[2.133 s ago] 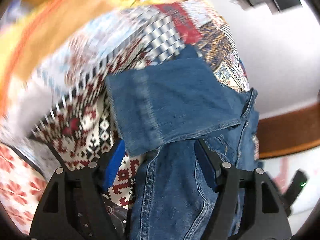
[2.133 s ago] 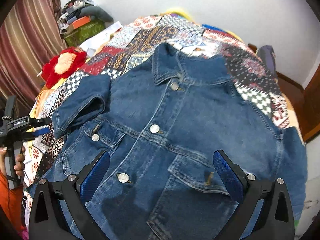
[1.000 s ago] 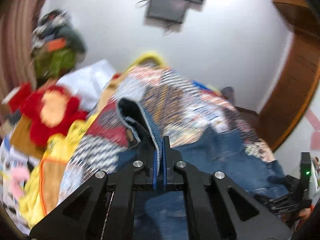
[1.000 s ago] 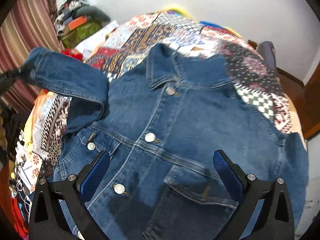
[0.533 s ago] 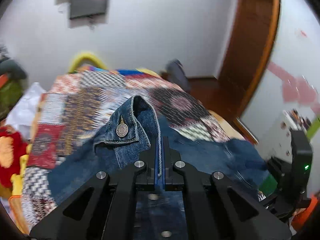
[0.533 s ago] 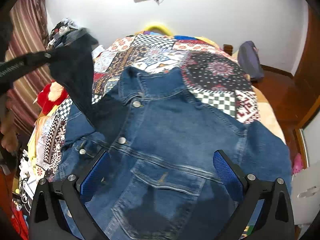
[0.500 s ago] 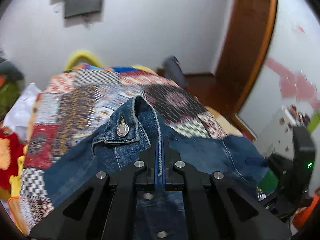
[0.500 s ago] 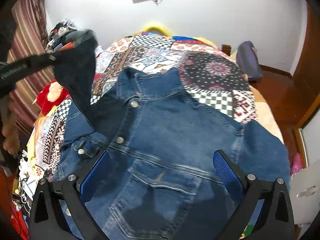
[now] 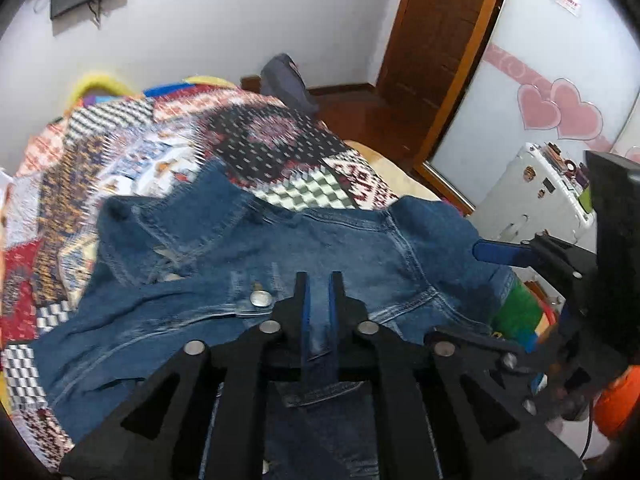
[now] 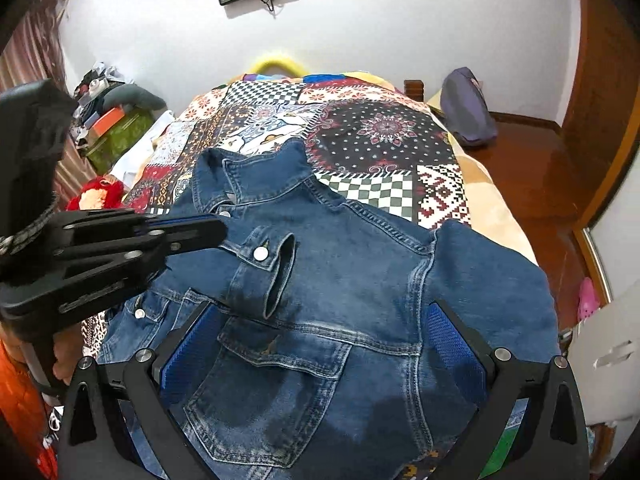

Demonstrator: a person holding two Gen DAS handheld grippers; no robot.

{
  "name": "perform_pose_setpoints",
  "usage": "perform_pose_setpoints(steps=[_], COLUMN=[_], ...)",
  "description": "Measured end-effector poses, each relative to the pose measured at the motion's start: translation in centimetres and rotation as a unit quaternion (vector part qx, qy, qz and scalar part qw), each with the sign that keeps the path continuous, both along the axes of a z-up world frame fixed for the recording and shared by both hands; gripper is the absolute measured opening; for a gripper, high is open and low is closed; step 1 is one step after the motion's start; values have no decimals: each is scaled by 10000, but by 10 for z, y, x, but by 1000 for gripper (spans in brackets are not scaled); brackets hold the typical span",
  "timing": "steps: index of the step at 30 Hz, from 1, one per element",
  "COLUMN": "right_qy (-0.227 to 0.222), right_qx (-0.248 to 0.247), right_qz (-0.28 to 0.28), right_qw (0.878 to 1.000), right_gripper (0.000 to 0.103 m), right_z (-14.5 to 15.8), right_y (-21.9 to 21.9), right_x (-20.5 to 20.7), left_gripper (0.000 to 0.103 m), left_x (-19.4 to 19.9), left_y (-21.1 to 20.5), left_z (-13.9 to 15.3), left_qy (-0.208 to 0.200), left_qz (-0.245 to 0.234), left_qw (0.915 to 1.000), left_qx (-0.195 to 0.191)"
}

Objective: Fold large clothes

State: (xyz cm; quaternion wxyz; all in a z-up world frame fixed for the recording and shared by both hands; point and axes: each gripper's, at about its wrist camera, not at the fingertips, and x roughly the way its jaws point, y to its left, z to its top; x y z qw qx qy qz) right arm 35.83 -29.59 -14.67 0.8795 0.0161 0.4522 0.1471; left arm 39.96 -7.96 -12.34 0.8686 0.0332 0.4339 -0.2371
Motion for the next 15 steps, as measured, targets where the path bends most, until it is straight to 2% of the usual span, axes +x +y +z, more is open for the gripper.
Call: perform_pose_setpoints(steps=[1,3,5,10,15], right_qy=[24,129,265,657,1247], right_qx=[20,109,237,461,612], right_qz=[9,47,113,270,386], right_qw=[10000,9998,9993,9964,9895], right_gripper=[102,102,102,102,102], right_z=[-1,-4,-9,-26,-58], right_y=[1,7,14,38,65], right_x=[1,6,13,33,57], left_gripper=[22,54,66,81,83], left_x=[-2,-7,-14,-31,-49], left_y=[6,28,54,126,212], left_z=[4,10,13,-1,-43], left_qy=[-66,-207,-361,-320,252], left_qz=[62,268,531,1203,2047], left_qw=[9999,9994,9979,9904,9756], left_qx=[44,96,130,610,748])
